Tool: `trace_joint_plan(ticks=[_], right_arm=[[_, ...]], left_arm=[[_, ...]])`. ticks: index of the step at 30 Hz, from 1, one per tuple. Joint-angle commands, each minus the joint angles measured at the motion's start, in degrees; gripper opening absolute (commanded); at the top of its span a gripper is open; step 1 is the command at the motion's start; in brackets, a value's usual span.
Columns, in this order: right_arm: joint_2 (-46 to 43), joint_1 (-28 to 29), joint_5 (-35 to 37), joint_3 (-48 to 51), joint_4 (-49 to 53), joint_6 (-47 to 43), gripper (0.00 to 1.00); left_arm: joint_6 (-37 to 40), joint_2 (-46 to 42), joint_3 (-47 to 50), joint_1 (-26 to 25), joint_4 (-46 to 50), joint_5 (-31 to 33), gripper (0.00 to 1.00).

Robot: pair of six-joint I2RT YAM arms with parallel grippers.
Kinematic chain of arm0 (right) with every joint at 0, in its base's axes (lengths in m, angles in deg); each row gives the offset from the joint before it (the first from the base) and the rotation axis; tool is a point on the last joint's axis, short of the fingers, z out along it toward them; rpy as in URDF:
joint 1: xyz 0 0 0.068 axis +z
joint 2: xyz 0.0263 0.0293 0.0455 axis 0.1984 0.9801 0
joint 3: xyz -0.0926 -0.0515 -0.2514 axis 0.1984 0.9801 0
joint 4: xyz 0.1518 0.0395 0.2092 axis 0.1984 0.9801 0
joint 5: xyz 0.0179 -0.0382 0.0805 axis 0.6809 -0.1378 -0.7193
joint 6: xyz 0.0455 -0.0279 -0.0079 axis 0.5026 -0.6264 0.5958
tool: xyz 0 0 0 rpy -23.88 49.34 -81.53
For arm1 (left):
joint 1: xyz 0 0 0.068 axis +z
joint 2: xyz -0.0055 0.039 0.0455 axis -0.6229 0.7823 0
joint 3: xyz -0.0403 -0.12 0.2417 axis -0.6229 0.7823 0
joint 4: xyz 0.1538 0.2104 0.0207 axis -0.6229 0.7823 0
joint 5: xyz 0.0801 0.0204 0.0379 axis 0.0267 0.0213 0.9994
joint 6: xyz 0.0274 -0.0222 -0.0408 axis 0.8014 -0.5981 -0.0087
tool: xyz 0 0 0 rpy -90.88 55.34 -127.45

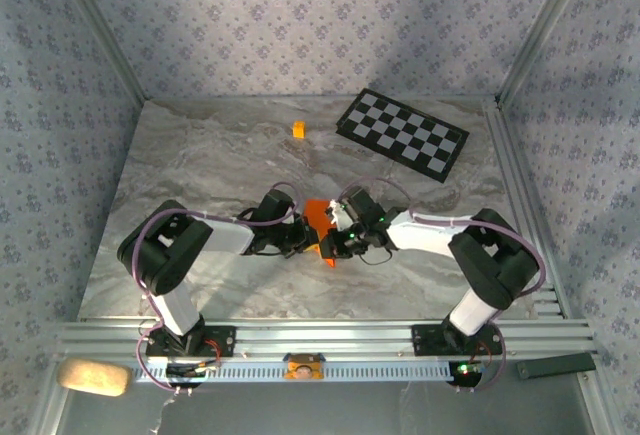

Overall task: Fold a paper plane with a square sheet of paper (pick it up from the middle)
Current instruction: Third fold the triangle at the center of the table.

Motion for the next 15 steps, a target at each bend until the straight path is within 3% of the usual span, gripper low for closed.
trace_joint_plan(ticks=[1,15], right_arm=[[2.0,0.4,0.2,-2.6,2.8,-1.1,0.10],[6.1,1.1,2.6,-3.0,5.9,-1.7,0.10]], left_arm=[[1.3,1.8,-0.4,-0.5,3.3,1.7,0.00],[1.5,1.6,-0.5,-0.5,4.0,1.9,0.00]])
